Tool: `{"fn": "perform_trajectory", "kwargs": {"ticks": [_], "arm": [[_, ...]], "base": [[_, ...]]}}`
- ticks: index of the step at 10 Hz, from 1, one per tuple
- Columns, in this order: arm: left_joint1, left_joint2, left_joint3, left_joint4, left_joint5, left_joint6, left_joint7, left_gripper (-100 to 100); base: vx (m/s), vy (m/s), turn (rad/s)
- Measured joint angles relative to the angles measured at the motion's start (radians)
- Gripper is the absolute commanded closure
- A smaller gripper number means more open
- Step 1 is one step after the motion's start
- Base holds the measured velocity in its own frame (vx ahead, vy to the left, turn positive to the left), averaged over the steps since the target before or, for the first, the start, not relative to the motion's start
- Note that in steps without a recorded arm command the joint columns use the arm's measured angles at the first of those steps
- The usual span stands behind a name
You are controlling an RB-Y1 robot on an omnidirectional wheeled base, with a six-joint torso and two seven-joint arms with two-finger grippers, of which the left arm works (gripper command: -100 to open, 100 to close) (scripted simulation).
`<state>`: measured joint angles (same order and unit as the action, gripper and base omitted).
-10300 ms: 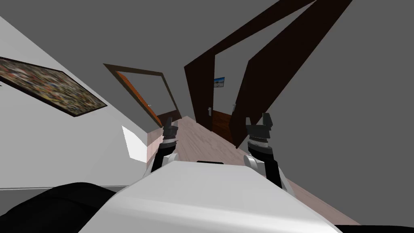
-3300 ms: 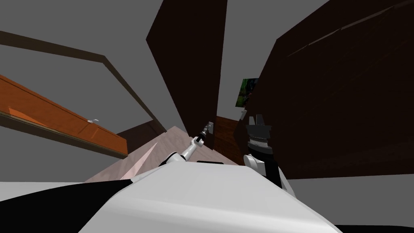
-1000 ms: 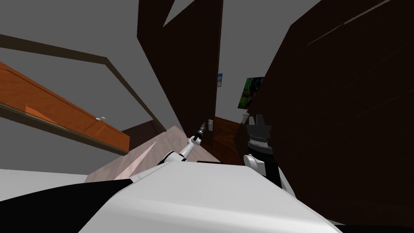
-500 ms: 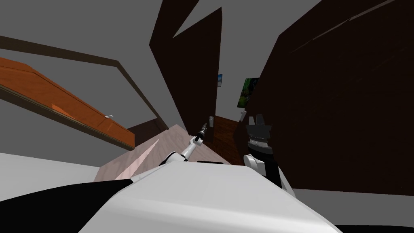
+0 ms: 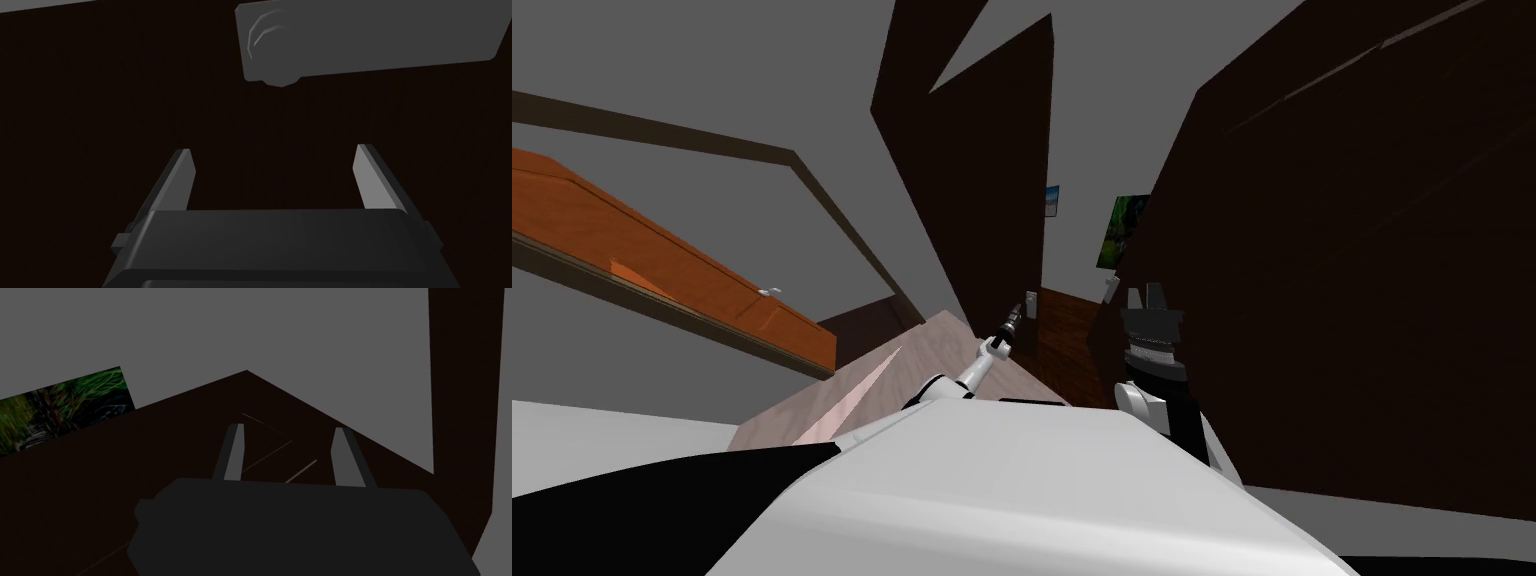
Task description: Push the door open
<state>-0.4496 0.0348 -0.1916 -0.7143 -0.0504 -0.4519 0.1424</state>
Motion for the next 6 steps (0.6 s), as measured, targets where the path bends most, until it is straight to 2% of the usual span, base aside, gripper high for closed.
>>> {"fn": "perform_trajectory", "kwargs": {"ticks": [3,6], "arm": [[-0.002,0.002,0.008,0.004,0.001,-0.003,-0.006,-100],[-0.006,-0.015,0.015,0.011,0.003,-0.007,-0.01,-100]], "base": [[0.196,-0.066,-0.021],[0.128,-0.062,-0.014]]}}
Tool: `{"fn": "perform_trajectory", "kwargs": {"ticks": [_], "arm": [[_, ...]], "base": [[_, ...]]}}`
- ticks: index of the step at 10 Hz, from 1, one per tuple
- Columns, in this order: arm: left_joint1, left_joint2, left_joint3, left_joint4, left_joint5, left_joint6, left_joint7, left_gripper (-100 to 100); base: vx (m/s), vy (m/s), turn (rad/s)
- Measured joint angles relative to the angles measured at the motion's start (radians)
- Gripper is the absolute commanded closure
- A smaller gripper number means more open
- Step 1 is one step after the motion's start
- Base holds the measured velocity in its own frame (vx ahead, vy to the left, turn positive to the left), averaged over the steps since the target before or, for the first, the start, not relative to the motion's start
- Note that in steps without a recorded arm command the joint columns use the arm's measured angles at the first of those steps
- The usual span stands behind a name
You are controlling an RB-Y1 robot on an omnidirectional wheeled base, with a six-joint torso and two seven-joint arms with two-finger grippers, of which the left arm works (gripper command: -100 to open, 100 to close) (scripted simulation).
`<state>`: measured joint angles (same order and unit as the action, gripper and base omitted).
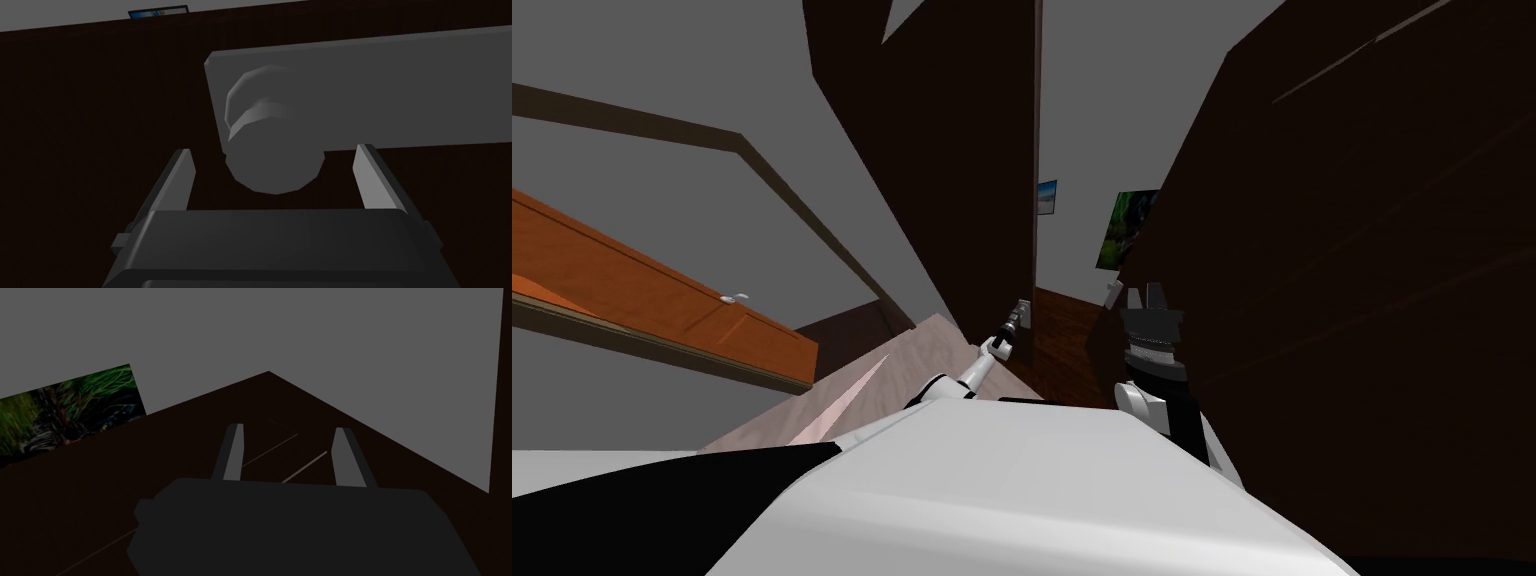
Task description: Push the door open
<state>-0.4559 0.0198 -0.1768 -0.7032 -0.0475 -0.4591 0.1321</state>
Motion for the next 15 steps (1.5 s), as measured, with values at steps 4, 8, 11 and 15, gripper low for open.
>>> {"fn": "perform_trajectory", "kwargs": {"ticks": [4,8,11,15], "arm": [[-0.001,0.0,0.0,-0.001,0.0,0.0,-0.001,100],[-0.002,0.005,0.004,0.017,0.007,-0.002,-0.01,100],[-0.003,0.029,0.031,0.018,0.032,-0.001,-0.043,-100],[-0.004,0.035,0.024,0.014,0.034,0.002,-0.035,-100]], "base": [[-0.019,0.008,-0.002],[0.057,-0.023,0.025],[0.11,-0.027,0.064],[-0.182,0.029,0.0]]}}
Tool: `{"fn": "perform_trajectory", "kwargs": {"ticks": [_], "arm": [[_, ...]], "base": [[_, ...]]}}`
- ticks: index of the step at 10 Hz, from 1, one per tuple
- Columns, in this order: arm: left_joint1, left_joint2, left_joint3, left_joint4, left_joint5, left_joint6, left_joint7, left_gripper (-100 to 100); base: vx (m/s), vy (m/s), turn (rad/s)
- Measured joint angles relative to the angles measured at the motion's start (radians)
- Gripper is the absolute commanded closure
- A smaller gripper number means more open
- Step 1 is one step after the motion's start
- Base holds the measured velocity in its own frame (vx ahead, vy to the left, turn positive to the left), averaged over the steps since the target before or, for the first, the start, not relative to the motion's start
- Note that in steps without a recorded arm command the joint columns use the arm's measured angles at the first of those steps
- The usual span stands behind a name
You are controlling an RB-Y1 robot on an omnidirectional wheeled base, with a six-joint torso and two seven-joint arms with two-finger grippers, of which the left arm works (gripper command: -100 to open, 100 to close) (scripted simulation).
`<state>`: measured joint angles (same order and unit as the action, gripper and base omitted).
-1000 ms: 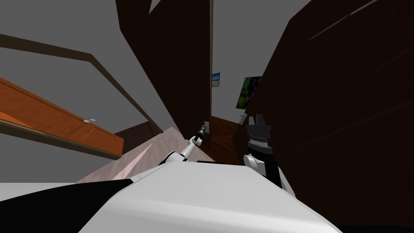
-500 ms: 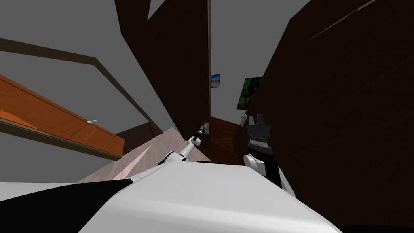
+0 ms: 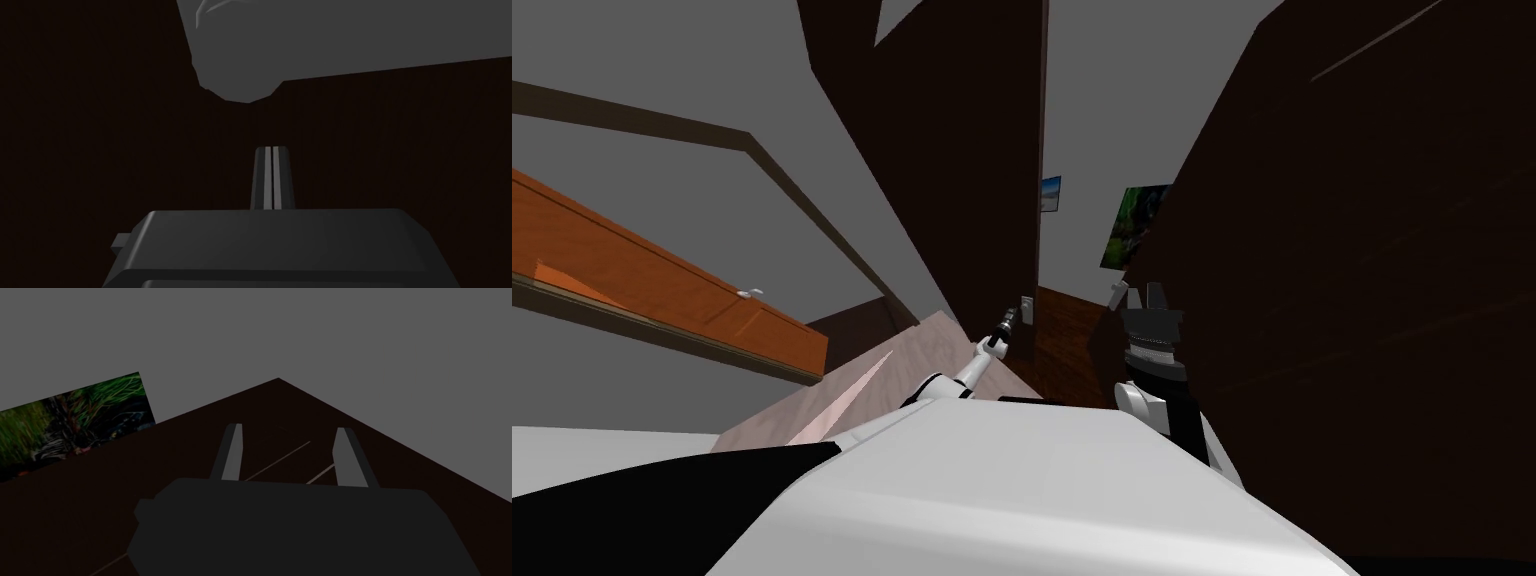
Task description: Push the door open
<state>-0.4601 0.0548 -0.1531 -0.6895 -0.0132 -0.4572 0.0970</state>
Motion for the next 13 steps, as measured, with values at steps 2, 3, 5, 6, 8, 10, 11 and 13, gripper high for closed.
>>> {"fn": "perform_trajectory", "kwargs": {"ticks": [2,3,5,6,8,10,11,13], "arm": [[0.002,-0.003,-0.006,-0.008,0.001,0.005,0.007,-100],[-0.003,-0.009,-0.007,0.0,0.002,0.002,0.009,-100],[-0.001,-0.027,-0.013,-0.01,0.004,0.006,0.015,-100],[0.001,-0.028,-0.014,-0.012,0.004,0.007,0.016,-100],[-0.003,-0.013,-0.01,-0.003,0.005,0.001,0.016,-100],[0.002,-0.008,-0.006,-0.011,0.005,0.002,0.011,-100],[0.003,-0.007,-0.004,-0.011,0.006,0.001,0.009,-100],[0.001,-0.011,0.0,-0.006,0.007,-0.004,0.007,-100]], "base": [[-0.207,0.04,0.006],[-0.246,0.033,0.009],[-0.17,0.016,0.004],[0.098,-0.046,-0.033],[0.154,-0.07,-0.015],[0.211,-0.078,-0.02],[0.204,-0.069,-0.023],[0.2,-0.066,-0.024]]}}
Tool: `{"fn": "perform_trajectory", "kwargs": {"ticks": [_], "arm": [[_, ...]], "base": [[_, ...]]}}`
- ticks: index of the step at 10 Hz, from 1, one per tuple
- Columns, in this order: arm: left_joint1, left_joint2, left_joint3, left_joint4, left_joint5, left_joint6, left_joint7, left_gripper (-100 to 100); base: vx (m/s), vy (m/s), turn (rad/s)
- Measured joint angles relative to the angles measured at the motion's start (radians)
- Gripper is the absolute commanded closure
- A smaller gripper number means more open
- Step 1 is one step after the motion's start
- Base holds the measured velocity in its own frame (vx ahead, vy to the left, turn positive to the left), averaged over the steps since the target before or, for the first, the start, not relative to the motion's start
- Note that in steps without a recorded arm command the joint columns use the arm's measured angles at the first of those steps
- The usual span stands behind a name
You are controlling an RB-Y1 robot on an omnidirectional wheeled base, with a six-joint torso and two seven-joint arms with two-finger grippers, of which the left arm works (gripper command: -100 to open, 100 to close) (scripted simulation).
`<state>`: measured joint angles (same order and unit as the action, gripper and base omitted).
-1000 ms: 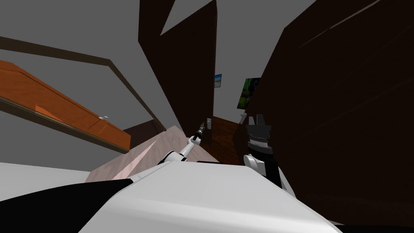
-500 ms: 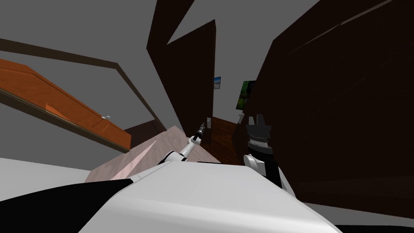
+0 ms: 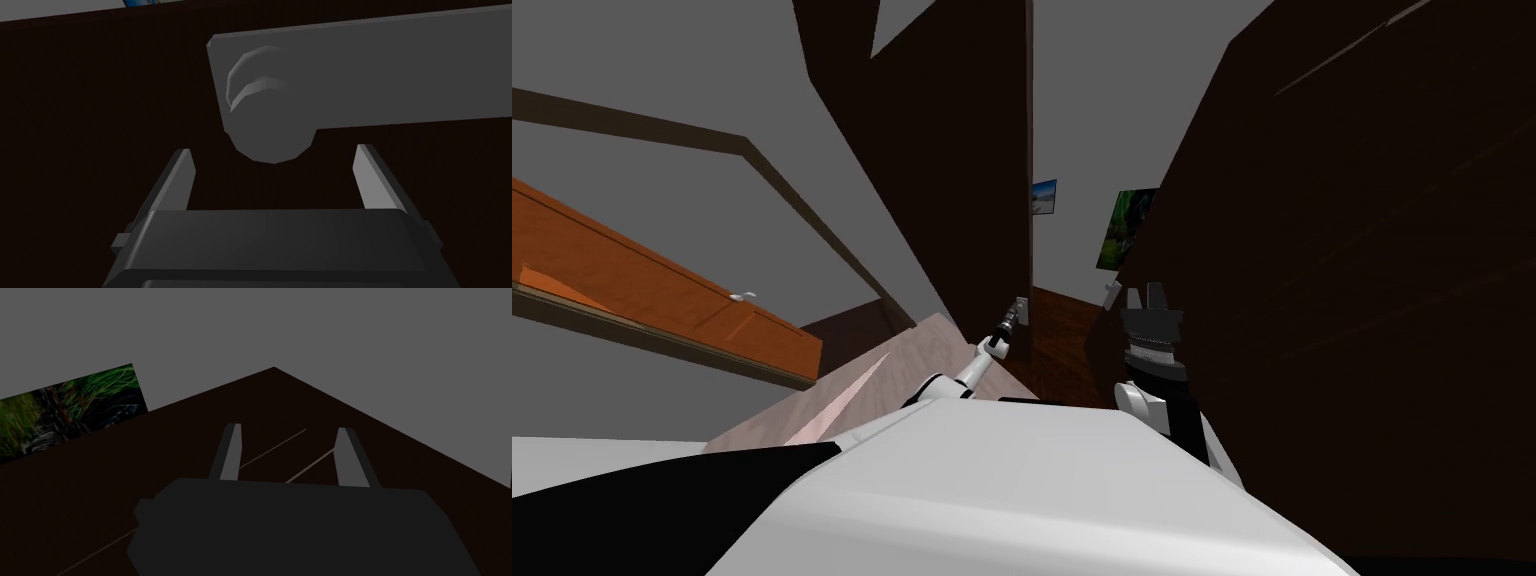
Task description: Push the door open
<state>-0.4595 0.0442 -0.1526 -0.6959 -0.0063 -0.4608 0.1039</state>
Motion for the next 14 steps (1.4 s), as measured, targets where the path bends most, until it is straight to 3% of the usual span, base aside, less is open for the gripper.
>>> {"fn": "perform_trajectory", "kwargs": {"ticks": [2,3,9,10,12,13,14], "arm": [[-0.001,-0.013,0.005,0.006,0.001,-0.006,-0.004,-100],[-0.002,-0.014,0.005,0.006,0.001,-0.007,-0.004,100],[0.001,-0.014,0.004,0.008,0.0,-0.004,-0.004,100],[0.02,-0.007,0.004,-0.02,0.009,0.014,-0.015,100],[0.015,-0.006,0.014,0.007,0.027,0.004,-0.043,100],[0.033,0.009,0.016,-0.025,0.036,0.014,-0.052,100],[0.01,0.008,0.031,-0.006,0.044,0.01,-0.066,100]], "base": [[0.125,-0.059,-0.005],[-0.008,0.005,0.004],[0.002,-0.003,0.005],[0.133,-0.037,0.049],[0.196,-0.038,0.051],[0.15,-0.005,0.101],[0.168,0.043,0.124]]}}
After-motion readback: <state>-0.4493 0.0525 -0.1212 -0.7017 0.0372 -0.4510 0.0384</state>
